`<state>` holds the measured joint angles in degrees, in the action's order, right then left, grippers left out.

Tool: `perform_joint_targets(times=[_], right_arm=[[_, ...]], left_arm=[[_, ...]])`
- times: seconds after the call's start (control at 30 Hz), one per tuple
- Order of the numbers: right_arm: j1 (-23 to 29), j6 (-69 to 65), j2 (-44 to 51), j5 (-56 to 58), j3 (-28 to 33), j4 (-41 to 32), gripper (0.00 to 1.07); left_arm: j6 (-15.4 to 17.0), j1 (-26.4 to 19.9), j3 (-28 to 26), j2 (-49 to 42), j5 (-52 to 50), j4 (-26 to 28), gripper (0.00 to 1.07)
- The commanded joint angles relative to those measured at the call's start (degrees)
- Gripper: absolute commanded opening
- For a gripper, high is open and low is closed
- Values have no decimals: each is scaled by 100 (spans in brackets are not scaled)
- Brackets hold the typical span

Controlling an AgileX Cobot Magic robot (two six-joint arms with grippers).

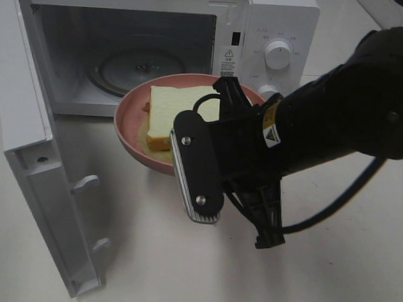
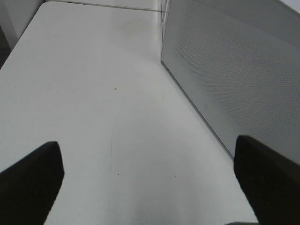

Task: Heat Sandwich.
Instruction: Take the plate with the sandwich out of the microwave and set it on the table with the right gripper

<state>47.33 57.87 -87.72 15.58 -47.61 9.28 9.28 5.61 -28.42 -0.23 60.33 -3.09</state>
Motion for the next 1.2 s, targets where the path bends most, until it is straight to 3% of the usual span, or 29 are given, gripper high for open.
perform_joint_targets(times=[0.03,0.57,0.87,1.2], right_arm=[[17,-57,332,-183,246,86,0],[17,-476,1478,-52,1243,218,0],[17,-1329,1707,688,1243,286,0],[17,-3352,2091,1954,1243,1071,0]], left_arm=[[52,0,0,-92,-52,46,91],[52,0,0,-92,-52,46,91],[52,0,0,-92,-52,46,91],[52,0,0,-92,-52,46,91]])
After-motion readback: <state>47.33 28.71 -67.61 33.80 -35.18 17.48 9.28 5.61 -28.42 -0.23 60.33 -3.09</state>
